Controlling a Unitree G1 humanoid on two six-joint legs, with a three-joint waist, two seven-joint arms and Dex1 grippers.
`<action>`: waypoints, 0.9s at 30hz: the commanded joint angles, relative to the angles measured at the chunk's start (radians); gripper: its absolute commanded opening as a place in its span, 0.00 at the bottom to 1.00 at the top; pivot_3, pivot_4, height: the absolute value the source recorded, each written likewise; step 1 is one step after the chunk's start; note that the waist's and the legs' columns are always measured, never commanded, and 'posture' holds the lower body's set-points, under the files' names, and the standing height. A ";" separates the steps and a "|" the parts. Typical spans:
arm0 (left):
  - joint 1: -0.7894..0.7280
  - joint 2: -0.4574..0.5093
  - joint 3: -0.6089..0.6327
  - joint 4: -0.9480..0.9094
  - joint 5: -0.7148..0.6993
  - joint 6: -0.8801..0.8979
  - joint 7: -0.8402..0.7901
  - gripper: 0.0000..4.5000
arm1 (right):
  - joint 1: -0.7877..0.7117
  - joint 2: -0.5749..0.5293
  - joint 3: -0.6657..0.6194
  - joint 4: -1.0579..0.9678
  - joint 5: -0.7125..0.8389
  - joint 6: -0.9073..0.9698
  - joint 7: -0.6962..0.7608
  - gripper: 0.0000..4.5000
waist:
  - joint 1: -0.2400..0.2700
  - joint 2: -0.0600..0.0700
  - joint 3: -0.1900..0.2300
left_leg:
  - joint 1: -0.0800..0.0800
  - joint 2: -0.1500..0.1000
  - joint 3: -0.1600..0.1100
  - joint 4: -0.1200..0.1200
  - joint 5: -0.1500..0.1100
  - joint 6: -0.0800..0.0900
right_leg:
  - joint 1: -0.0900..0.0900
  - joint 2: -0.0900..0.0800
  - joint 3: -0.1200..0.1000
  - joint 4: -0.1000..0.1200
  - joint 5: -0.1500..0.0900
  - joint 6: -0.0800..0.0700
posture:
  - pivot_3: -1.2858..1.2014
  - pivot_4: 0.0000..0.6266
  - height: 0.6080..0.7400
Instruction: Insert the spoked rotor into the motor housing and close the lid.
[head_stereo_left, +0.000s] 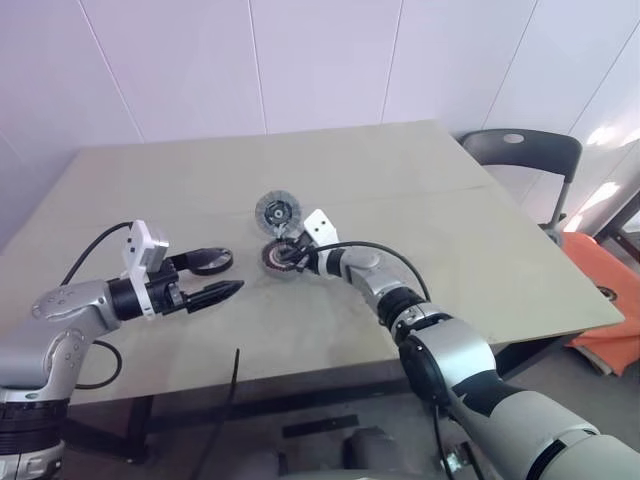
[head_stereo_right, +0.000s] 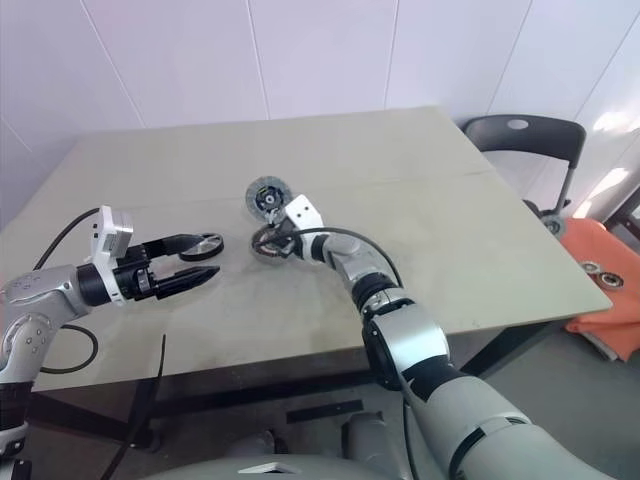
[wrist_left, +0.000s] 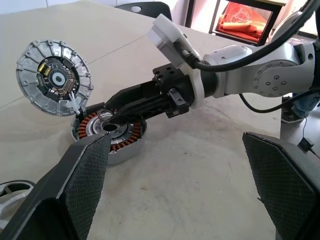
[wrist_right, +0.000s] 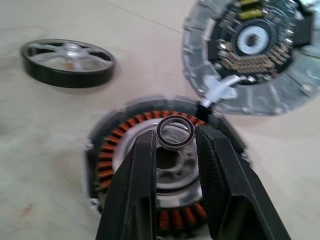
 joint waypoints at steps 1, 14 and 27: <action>-0.008 0.000 0.027 -0.026 -0.018 -0.014 0.000 1.00 | -0.007 0.010 -0.002 -0.012 -0.009 -0.009 -0.031 0.18 | 0.000 0.000 0.000 | 0.000 0.000 0.000 0.000 0.000 0.000 | 0.000 0.000 0.000 0.000 0.000 0.000 | 0.52 0.00 1.00; -0.014 -0.001 0.027 -0.017 -0.015 -0.015 -0.001 1.00 | -0.003 0.025 -0.006 -0.017 -0.015 -0.012 -0.023 0.18 | 0.000 0.000 0.000 | 0.000 0.000 0.000 0.000 0.000 0.000 | 0.001 0.002 0.000 0.000 0.000 0.000 | 0.52 0.00 1.00; -0.010 -0.006 0.027 -0.021 -0.014 -0.015 0.005 1.00 | -0.001 0.030 -0.002 -0.018 -0.021 -0.012 -0.014 0.18 | -0.001 0.000 0.000 | 0.001 0.001 0.000 0.000 0.000 0.000 | 0.001 0.003 0.000 0.000 0.000 0.000 | 0.52 0.00 1.00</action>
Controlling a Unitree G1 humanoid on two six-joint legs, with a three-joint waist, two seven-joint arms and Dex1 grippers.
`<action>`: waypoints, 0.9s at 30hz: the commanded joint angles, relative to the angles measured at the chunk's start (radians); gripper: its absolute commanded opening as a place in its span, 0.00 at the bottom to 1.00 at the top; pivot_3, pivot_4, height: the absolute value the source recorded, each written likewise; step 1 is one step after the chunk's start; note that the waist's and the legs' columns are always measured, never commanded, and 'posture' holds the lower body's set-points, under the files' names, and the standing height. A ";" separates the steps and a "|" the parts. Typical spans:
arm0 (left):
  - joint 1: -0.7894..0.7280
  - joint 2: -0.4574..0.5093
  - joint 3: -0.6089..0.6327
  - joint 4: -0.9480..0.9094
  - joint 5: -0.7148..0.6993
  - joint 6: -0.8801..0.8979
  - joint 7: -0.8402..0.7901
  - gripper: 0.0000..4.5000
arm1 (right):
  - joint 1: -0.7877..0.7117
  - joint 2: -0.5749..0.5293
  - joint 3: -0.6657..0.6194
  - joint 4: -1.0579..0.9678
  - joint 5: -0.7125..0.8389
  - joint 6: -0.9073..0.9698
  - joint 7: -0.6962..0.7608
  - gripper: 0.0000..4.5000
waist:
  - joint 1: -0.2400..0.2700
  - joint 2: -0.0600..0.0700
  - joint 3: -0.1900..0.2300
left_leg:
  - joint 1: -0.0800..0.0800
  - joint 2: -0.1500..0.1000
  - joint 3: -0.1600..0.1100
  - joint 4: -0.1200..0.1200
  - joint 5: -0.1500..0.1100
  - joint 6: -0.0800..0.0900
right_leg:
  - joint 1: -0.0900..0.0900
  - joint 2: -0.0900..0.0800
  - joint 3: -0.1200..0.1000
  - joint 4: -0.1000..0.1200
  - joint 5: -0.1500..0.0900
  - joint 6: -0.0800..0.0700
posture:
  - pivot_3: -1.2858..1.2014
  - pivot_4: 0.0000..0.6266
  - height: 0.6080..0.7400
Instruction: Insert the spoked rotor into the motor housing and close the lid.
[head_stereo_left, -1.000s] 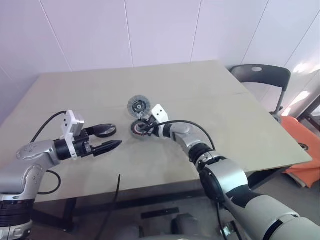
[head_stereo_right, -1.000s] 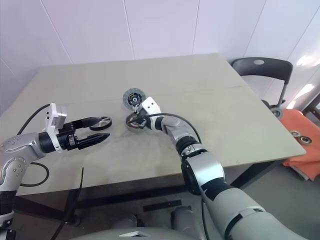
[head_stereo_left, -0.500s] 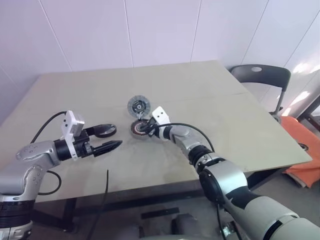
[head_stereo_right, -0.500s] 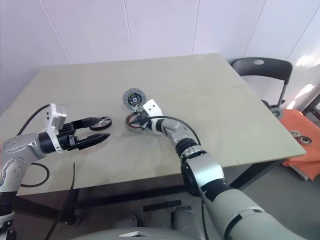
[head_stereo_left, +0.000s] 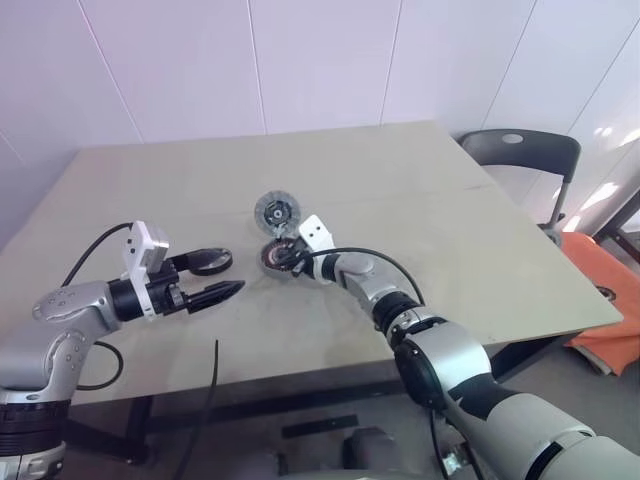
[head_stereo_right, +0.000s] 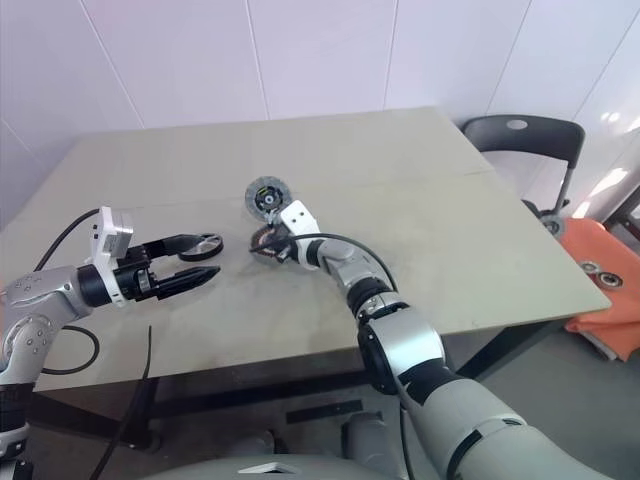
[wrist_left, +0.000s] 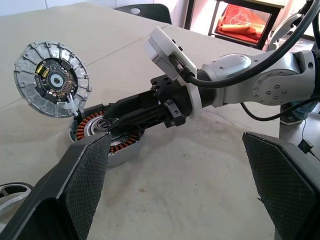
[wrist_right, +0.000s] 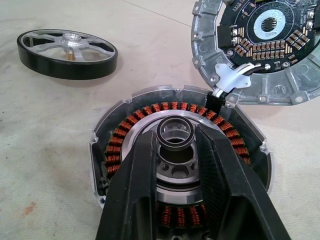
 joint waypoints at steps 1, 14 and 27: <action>-0.010 0.003 0.026 -0.021 -0.014 -0.015 0.003 1.00 | -0.014 0.004 -0.002 -0.020 -0.001 -0.012 0.001 0.18 | 0.000 0.000 0.000 | 0.000 0.000 0.000 0.000 0.000 0.000 | 0.000 0.000 0.000 0.000 0.000 0.000 | 0.52 0.00 1.00; -0.022 -0.002 0.019 -0.011 -0.009 -0.019 0.000 1.00 | -0.013 -0.009 -0.001 -0.022 -0.001 -0.006 0.033 0.18 | 0.000 0.000 0.000 | 0.000 0.000 0.000 0.000 0.000 0.000 | 0.000 0.000 0.000 0.000 0.000 0.000 | 0.52 0.00 1.00; -0.028 -0.007 0.012 -0.009 -0.007 -0.018 0.000 1.00 | -0.011 -0.023 0.007 -0.020 -0.013 -0.014 0.015 0.18 | 0.000 0.000 0.000 | 0.001 0.000 0.000 0.000 0.000 0.000 | 0.001 0.000 0.000 0.000 0.000 0.000 | 0.52 0.00 1.00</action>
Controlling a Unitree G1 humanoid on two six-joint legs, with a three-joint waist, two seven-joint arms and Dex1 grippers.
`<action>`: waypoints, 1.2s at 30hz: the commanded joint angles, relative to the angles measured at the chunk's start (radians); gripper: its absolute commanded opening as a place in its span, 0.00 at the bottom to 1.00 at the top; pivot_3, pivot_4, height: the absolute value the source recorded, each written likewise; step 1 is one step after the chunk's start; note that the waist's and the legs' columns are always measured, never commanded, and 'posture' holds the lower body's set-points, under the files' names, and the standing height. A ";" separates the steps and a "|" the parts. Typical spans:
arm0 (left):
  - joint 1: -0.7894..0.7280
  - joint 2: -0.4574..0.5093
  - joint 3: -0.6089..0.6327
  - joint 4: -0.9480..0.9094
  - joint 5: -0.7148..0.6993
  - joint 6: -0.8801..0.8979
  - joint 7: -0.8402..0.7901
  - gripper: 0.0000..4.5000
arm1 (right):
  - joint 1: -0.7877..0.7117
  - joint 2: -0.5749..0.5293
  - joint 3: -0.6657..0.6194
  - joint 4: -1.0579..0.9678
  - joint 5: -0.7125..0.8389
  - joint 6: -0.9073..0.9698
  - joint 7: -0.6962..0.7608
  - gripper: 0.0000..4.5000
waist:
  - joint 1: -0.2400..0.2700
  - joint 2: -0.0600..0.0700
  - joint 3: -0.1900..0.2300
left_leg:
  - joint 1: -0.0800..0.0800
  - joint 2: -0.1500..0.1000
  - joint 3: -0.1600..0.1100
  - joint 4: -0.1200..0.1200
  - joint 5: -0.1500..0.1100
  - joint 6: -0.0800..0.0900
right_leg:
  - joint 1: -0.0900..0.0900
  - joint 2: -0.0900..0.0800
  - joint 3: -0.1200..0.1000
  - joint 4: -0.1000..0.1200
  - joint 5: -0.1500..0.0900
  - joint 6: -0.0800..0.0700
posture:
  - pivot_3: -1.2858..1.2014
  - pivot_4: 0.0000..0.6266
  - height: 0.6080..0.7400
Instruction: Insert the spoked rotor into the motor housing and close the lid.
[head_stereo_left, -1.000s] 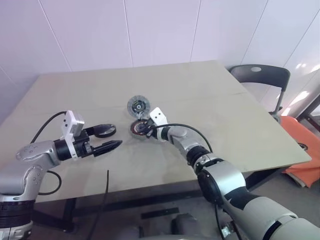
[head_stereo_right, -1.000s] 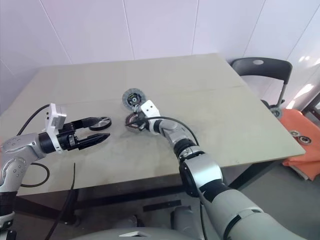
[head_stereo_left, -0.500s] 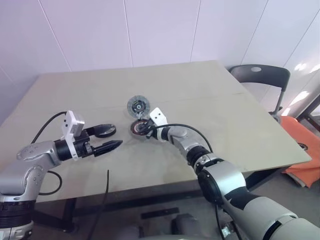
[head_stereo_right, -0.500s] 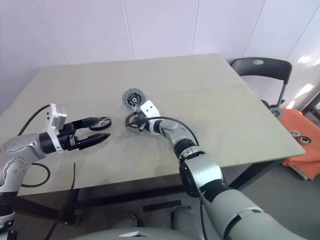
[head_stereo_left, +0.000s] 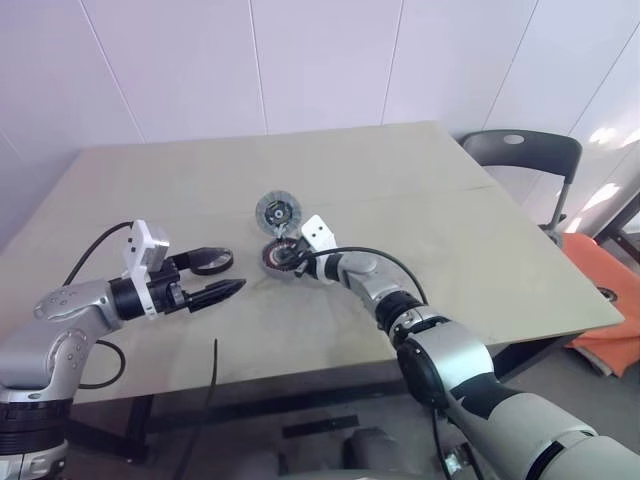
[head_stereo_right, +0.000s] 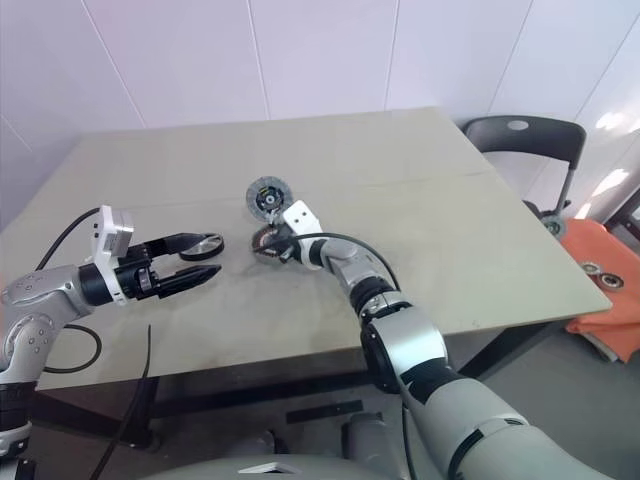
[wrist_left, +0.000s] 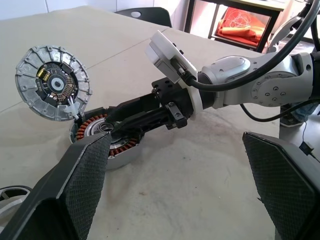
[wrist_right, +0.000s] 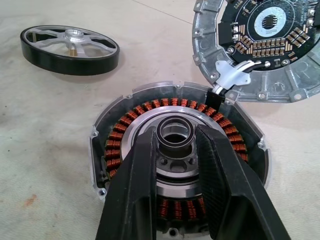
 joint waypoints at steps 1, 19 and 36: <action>-0.021 0.000 0.012 -0.009 -0.007 -0.018 0.000 1.00 | -0.012 -0.008 0.005 -0.020 -0.009 -0.013 -0.003 0.18 | 0.000 0.000 0.000 | 0.000 0.000 0.000 0.000 0.000 0.000 | 0.000 0.000 0.000 0.000 0.000 0.000 | 0.52 0.00 1.00; -0.034 -0.004 0.007 0.004 -0.003 -0.021 -0.003 1.00 | -0.003 -0.011 0.018 -0.022 -0.016 -0.007 0.026 0.45 | 0.000 -0.001 0.000 | 0.001 0.000 0.000 0.000 0.000 0.000 | 0.001 0.000 0.000 0.000 0.000 0.000 | 0.52 0.00 1.00; -0.029 -0.011 0.004 0.005 -0.004 -0.027 0.000 1.00 | -0.031 0.006 -0.061 -0.042 0.073 -0.036 0.097 0.41 | 0.000 -0.001 0.000 | 0.001 0.000 0.000 0.000 0.000 0.000 | 0.001 0.000 0.000 0.000 0.000 0.000 | 0.52 0.00 1.00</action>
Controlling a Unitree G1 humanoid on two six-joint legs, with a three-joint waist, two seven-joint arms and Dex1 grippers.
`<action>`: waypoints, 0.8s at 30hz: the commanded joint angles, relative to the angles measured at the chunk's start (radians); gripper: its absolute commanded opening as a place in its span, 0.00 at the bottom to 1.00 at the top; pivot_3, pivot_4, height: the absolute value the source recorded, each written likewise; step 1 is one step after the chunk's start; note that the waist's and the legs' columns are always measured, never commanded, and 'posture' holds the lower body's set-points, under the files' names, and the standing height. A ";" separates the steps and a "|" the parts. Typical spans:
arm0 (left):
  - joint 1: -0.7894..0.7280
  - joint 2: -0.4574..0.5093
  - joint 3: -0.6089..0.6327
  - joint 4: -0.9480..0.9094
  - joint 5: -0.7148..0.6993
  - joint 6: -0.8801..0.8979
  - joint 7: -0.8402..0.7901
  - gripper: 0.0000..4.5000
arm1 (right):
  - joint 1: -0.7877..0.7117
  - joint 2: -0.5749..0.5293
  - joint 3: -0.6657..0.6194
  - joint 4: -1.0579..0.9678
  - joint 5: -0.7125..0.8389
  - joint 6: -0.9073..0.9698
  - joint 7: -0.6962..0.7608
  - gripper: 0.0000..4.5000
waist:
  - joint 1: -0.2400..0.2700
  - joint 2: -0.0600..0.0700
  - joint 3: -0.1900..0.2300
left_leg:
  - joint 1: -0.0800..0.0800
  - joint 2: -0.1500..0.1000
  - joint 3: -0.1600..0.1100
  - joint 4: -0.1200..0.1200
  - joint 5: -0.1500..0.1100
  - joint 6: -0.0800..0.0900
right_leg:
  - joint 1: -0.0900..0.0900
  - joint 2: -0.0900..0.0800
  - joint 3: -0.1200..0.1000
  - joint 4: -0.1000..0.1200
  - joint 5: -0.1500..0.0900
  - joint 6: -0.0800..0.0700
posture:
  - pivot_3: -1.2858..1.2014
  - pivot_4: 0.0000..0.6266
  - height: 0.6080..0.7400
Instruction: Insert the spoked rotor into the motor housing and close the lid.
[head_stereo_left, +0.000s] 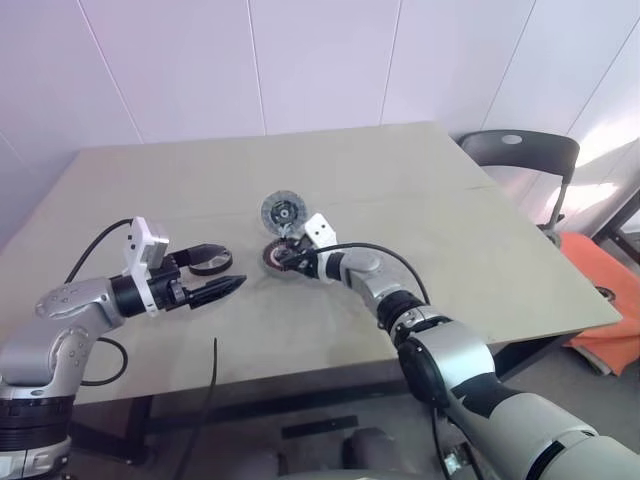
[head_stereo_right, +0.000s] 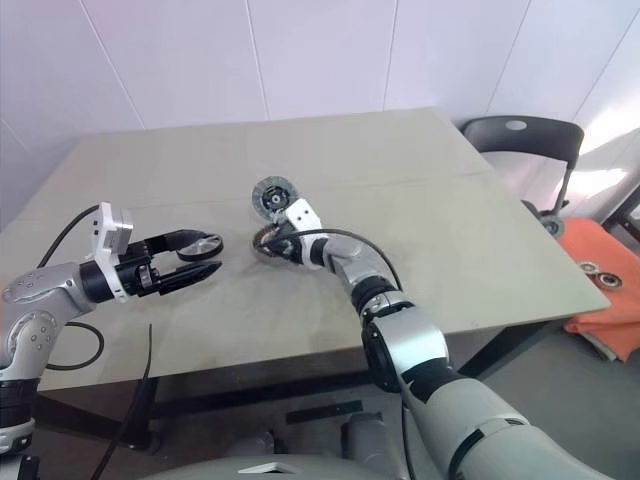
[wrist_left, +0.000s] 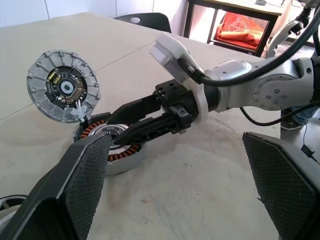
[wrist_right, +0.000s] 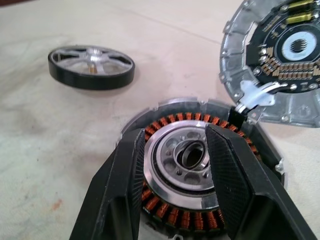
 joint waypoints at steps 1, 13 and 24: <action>-0.012 -0.003 0.006 -0.011 -0.005 -0.015 0.001 1.00 | -0.031 0.009 -0.019 -0.038 0.023 -0.028 -0.007 0.36 | 0.000 0.000 0.000 | 0.000 0.000 0.000 0.000 0.000 0.000 | 0.000 0.000 0.000 0.000 0.000 0.000 | 0.52 0.00 1.00; -0.006 -0.004 0.008 -0.019 -0.005 -0.010 0.006 1.00 | -0.058 -0.030 -0.042 -0.051 0.055 -0.031 0.068 0.17 | 0.000 0.000 0.000 | 0.000 0.000 0.000 0.000 0.000 0.000 | 0.000 0.000 0.000 0.000 0.000 0.000 | 0.52 0.00 1.00; -0.013 -0.003 0.003 -0.012 -0.005 -0.010 0.000 1.00 | -0.148 -0.151 0.143 -0.172 -0.026 -0.240 0.618 0.17 | 0.002 0.000 0.000 | 0.000 0.000 -0.001 0.000 0.000 0.000 | 0.000 0.000 -0.001 0.000 0.000 0.000 | 0.52 0.00 1.00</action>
